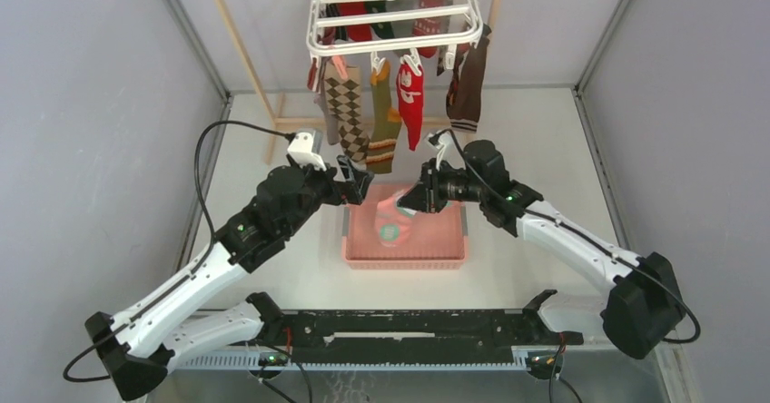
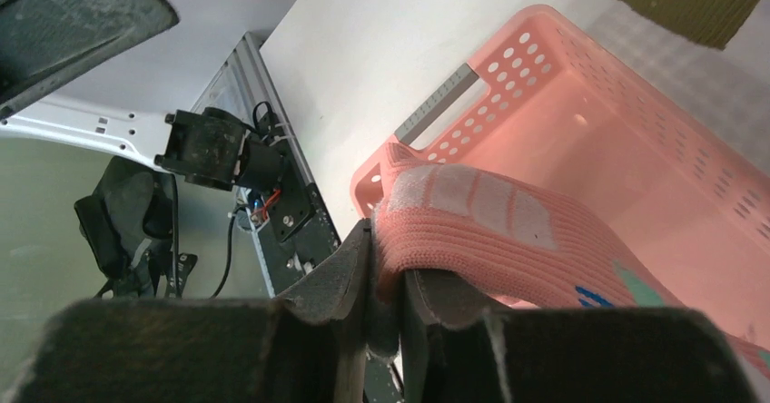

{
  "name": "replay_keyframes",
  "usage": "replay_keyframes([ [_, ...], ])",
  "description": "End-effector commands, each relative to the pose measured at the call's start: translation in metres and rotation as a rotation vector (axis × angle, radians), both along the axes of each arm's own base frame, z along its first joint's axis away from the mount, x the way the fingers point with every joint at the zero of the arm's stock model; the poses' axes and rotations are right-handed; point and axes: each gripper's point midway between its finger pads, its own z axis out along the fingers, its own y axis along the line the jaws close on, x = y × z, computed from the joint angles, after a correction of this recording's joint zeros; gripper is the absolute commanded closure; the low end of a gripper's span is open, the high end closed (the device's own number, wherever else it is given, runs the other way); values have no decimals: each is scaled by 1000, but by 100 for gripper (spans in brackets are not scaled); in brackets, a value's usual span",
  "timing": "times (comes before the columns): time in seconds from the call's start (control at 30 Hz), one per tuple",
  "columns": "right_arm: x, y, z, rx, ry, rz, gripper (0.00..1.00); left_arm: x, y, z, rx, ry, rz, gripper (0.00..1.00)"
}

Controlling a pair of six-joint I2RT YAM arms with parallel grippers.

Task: Remove the socks clipped to the hanger
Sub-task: Place the sock in the bin.

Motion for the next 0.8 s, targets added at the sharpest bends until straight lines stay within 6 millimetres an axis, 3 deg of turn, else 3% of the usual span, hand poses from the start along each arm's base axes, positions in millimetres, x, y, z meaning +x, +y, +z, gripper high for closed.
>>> replay_keyframes([
  [0.0, 14, 26, 23, 79, -69, 8, 76, -5, 15, -1, -23, -16, 48, 0],
  [0.2, 22, 51, -4, 60, -24, 33, 76, -9, 22, -10, -10, -5, 61, 0],
  [0.63, 38, 73, -100, -41, 146, 36, 77, -9, 23, -28, 1, 19, 69, 0],
  [0.77, 31, 76, -125, -97, 183, 43, 67, -9, 23, -32, 5, 22, 73, 0],
])
